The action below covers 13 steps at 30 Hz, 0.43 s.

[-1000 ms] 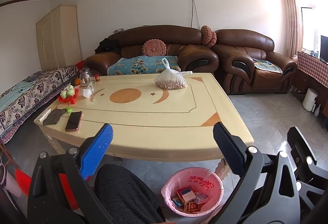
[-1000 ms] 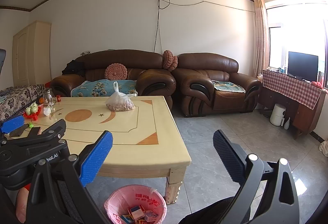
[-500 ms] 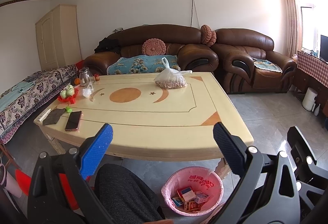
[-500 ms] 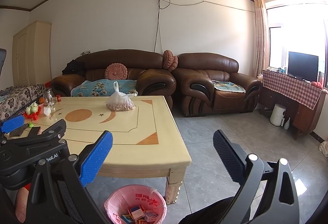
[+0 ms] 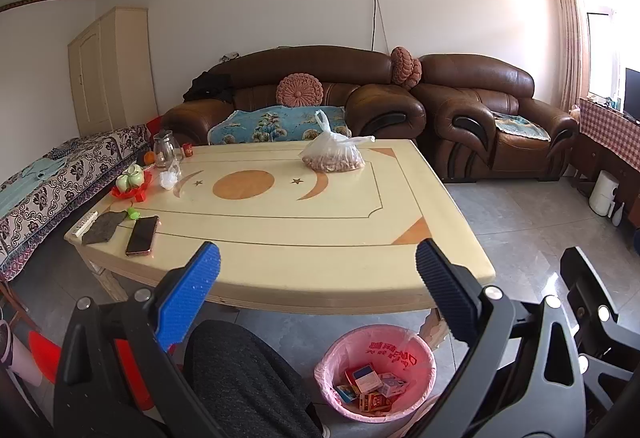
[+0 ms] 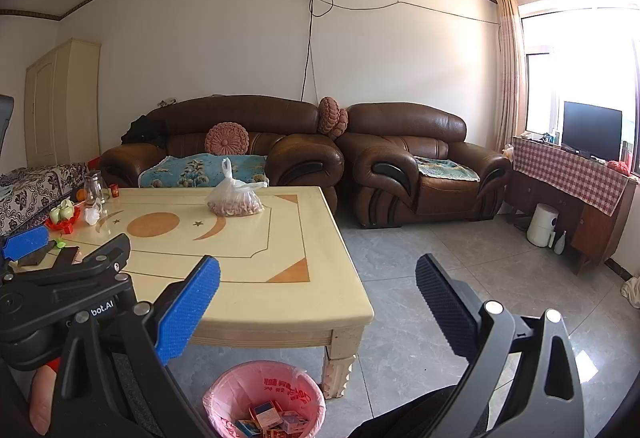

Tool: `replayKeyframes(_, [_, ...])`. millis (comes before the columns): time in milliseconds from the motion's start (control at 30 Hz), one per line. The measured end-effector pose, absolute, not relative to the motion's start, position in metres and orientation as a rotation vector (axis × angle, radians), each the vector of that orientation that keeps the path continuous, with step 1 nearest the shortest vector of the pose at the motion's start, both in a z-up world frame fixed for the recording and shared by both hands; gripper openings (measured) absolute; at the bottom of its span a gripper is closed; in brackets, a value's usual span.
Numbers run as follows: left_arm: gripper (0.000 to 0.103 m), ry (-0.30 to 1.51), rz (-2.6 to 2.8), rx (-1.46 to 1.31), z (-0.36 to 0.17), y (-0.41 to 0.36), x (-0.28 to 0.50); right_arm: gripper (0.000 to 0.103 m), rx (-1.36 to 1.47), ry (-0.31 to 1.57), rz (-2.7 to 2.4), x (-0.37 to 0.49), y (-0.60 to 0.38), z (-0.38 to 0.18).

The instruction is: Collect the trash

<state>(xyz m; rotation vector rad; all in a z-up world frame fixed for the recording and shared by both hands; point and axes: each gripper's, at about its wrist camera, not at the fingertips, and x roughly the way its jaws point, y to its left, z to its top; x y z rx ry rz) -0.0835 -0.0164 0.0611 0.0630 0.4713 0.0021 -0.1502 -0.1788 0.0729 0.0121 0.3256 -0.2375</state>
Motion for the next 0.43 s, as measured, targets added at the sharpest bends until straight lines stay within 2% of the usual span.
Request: replayKeyframes(433, [0.096, 0.489, -0.003, 0.059, 0.0588, -0.0164, -0.0825, 0.096, 0.013, 0.326, -0.237, -0.1488, -0.1785, 0.0735])
